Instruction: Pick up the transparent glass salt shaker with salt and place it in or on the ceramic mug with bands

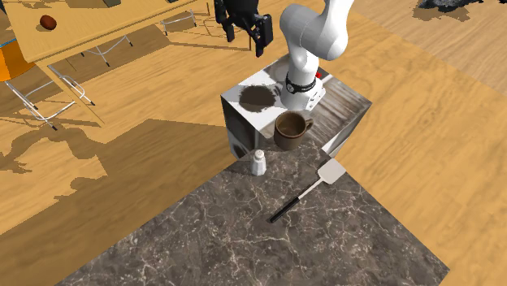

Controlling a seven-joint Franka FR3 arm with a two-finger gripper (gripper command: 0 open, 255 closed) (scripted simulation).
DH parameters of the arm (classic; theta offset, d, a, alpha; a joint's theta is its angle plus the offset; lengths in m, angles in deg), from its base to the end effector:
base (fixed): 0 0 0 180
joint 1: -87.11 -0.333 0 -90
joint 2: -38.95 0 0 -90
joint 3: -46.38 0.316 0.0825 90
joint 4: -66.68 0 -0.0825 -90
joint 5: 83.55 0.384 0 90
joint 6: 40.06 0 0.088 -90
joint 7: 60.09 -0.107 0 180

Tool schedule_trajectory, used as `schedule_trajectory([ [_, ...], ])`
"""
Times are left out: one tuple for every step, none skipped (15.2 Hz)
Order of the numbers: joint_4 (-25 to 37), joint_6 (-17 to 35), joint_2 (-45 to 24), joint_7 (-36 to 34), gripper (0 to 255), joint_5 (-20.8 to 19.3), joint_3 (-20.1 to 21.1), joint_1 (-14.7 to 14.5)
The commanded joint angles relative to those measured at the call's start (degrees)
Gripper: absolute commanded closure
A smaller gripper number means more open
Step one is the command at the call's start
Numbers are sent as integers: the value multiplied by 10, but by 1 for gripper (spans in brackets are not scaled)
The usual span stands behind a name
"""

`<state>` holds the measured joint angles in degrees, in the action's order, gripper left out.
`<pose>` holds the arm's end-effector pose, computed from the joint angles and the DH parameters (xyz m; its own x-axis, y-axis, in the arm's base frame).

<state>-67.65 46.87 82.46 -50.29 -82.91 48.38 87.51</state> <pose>0.3078 0.0129 0.5831 0.9799 0.1872 -0.0693 0.1877 -0.9822 0.0011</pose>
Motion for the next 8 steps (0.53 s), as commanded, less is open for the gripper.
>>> schedule_trajectory([
  [0, 0, 0, 0, 0, 0, 0, 0],
  [-4, 12, -12, -7, 0, 6, 7, -3],
  [-8, 25, -26, -13, 0, 12, 14, -6],
  [-11, 37, -39, -20, 0, 18, 21, -10],
  [-14, 50, -53, -27, 0, 24, 28, -13],
  [-15, 62, -68, -33, 0, 30, 34, -16],
  [-17, 74, -84, -39, 0, 35, 41, -19],
  [-17, 87, -99, -45, 0, 40, 48, -22],
])
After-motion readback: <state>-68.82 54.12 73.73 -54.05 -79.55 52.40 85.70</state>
